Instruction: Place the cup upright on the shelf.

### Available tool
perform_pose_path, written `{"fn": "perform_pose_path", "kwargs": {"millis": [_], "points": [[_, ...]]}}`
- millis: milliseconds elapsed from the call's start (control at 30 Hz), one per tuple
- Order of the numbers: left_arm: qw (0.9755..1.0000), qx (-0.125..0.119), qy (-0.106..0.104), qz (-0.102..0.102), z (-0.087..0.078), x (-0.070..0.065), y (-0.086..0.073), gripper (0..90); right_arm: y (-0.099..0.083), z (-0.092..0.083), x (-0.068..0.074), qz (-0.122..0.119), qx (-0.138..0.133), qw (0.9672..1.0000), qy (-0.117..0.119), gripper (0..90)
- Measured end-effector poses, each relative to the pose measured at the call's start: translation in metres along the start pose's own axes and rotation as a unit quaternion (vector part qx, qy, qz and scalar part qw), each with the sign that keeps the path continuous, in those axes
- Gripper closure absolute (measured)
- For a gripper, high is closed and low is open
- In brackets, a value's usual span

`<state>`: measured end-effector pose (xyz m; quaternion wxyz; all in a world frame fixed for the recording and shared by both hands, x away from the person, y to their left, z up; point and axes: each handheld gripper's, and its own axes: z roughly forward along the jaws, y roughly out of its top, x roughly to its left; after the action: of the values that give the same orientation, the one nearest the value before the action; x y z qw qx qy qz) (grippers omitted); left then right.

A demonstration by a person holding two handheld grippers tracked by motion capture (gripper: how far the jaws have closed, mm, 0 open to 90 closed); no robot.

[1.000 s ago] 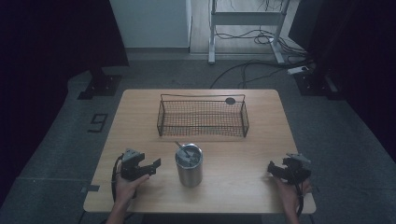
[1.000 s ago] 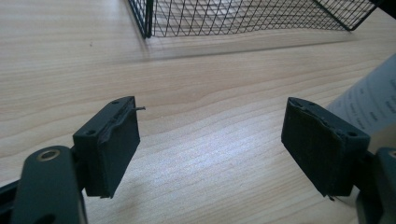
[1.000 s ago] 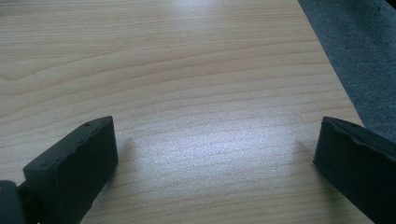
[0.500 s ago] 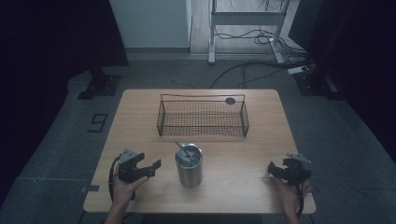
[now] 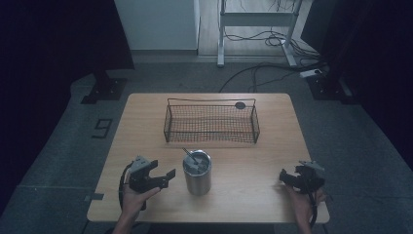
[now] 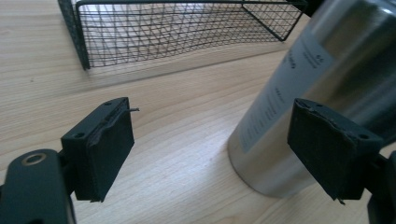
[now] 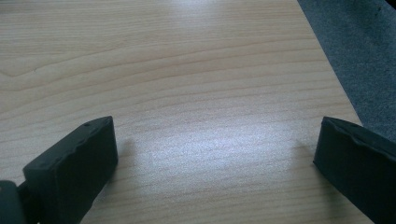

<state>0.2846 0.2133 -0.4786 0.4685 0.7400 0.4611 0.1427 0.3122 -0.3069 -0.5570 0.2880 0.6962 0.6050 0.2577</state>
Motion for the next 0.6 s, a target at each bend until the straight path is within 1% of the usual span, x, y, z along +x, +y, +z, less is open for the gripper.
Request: {"fn": "perform_pose_path", "kwargs": {"millis": [167, 233, 367, 600], "points": [[0.9999, -0.001, -0.010, 0.003, -0.001, -0.005, 0.001, 14.9, 0.000, 0.000, 0.000, 0.000, 0.000, 1.0000, 0.000, 0.0], [0.9999, -0.001, -0.015, 0.008, -0.001, -0.008, 0.001, 14.9, 0.000, 0.000, 0.000, 0.000, 0.000, 1.0000, 0.000, 0.0], [0.9997, 0.001, -0.022, 0.012, 0.000, -0.013, 0.002, 14.9, 0.000, 0.000, 0.000, 0.000, 0.001, 1.0000, 0.000, 0.0], [0.9994, 0.002, -0.029, 0.016, 0.003, -0.020, 0.002, 14.9, 0.000, 0.000, 0.000, 0.000, 0.000, 1.0000, 0.000, 0.0]]}}
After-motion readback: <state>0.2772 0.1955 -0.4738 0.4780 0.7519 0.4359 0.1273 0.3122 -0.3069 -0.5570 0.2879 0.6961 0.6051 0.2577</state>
